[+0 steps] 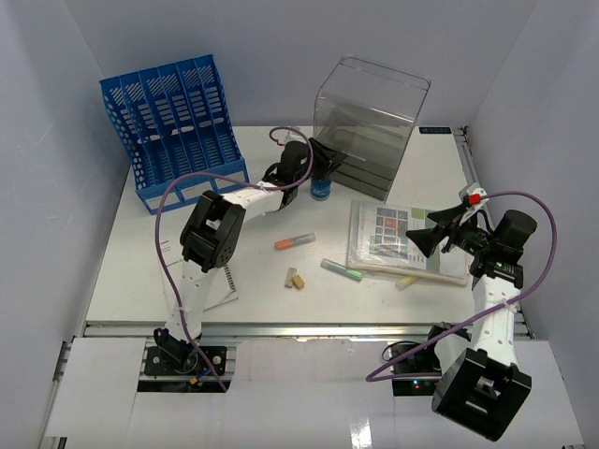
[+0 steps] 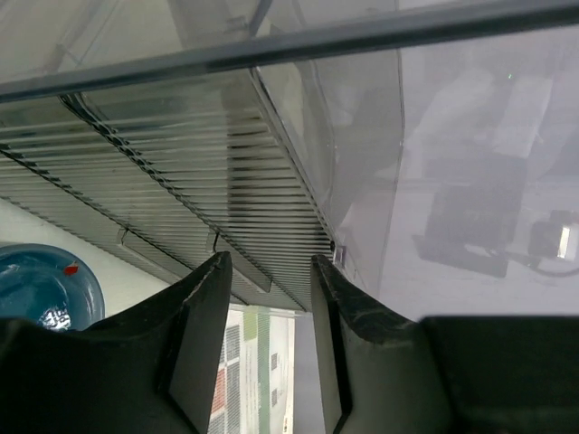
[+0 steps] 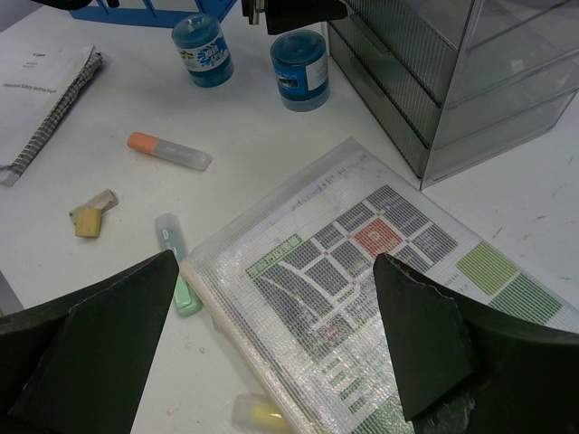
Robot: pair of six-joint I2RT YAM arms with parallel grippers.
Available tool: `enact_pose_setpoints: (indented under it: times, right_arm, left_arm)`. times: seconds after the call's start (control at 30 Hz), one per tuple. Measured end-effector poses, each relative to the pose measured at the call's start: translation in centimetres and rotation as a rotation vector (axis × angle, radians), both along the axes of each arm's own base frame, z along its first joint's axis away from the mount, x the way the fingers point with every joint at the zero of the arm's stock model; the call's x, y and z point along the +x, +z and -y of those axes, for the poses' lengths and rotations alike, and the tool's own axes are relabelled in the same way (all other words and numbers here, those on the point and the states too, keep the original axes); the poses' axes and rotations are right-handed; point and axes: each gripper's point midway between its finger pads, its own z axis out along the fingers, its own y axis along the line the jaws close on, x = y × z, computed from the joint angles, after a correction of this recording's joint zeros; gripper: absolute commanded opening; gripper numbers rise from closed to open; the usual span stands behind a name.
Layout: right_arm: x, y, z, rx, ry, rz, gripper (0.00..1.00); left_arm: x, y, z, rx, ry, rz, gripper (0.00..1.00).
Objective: Organize the desk
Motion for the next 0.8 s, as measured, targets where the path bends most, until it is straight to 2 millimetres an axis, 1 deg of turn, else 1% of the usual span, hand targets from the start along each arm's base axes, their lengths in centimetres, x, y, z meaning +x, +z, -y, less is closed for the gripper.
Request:
enact_pose_setpoints:
  times: [0.3,0.4,0.6,0.67,0.8]
  right_arm:
    - [0.0,0.0,0.0,0.001,0.001,-0.001,0.95]
    - [0.0,0.0,0.0,0.001,0.001,0.000,0.95]
    - [0.0,0.0,0.0,0.001,0.001,-0.001,0.95]
    - [0.0,0.0,0.0,0.001,0.001,-0.001,0.95]
    - [0.0,0.0,0.0,0.001,0.000,0.000,0.95]
  left_arm:
    - [0.2,0.4,0.1,-0.013,0.017,0.005,0.40]
    - [-0.1,0.0,0.0,-0.028,0.017,0.007,0.37]
    - [-1.6,-1.9,-0.6,-0.025,0.013,-0.010,0.37]
    - [-1.9,-2.0,-0.6,-0.024,0.011,-0.008,0.38]
    - [-1.9,-1.4,-0.6,-0.029,0.009,0.014,0.40]
